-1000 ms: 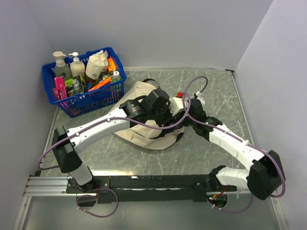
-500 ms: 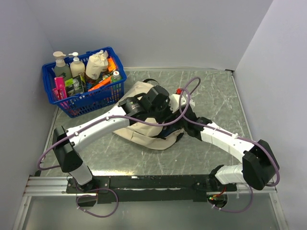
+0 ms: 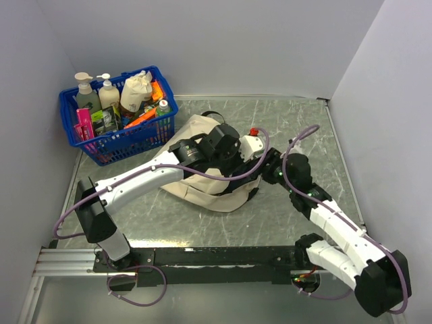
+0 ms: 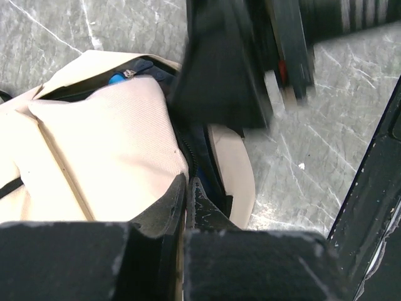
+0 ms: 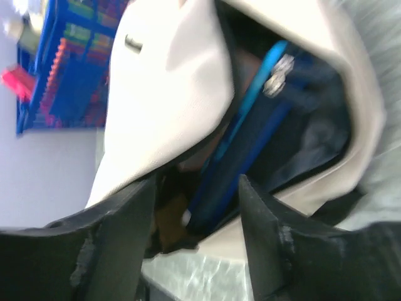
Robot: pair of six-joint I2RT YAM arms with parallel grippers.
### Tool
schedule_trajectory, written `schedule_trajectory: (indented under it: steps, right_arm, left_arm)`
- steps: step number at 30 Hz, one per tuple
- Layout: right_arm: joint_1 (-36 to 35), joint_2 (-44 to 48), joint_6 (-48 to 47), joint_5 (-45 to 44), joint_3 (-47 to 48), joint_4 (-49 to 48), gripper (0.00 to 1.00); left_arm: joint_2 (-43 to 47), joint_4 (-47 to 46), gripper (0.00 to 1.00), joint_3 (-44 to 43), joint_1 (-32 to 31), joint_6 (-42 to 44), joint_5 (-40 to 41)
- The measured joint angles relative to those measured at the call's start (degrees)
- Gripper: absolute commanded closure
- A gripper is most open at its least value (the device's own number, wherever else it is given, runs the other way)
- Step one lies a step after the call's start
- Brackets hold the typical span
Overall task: Pack the student bag
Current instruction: Place the stationery in the student bag.
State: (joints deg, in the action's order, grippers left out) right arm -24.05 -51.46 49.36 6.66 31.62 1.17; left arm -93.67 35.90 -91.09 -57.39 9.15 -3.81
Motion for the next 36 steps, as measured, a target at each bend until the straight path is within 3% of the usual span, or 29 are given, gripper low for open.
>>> schedule_trajectory:
  steps: [5, 13, 20, 28, 31, 33, 36]
  right_arm:
    - [7.9, -4.8, -2.1, 0.2, 0.9, -0.8, 0.68]
    - [9.3, -21.6, -1.6, 1.8, 3.7, -6.4, 0.75]
    - [8.7, -27.5, 0.8, 2.6, 3.9, -12.6, 0.81]
    - [-0.1, -34.2, 1.7, 3.4, 7.1, -13.5, 0.82]
    - [-2.1, -33.7, 1.8, 4.0, 6.8, -12.5, 0.73]
    - [-1.4, -31.9, 1.9, 3.7, 5.6, -11.8, 0.57]
    - [1.0, -23.4, 1.7, 2.2, 1.6, -8.7, 0.48]
  left_arm:
    - [0.0, 0.0, 0.99, 0.0, 0.0, 0.0, -0.3]
    - [0.0, 0.2, 0.99, 0.0, 0.2, 0.1, -1.0]
    - [0.0, 0.3, 0.99, 0.0, 0.3, 0.2, -1.3]
    - [0.0, 0.7, 0.99, -0.7, 0.3, 0.2, -1.6]
    - [0.0, 1.4, 0.99, -1.9, 0.4, 0.2, -1.6]
    - [0.0, 1.6, 0.97, -2.4, 0.5, 0.2, -1.6]
    - [0.0, 1.7, 0.76, -2.4, 0.7, 0.0, -1.8]
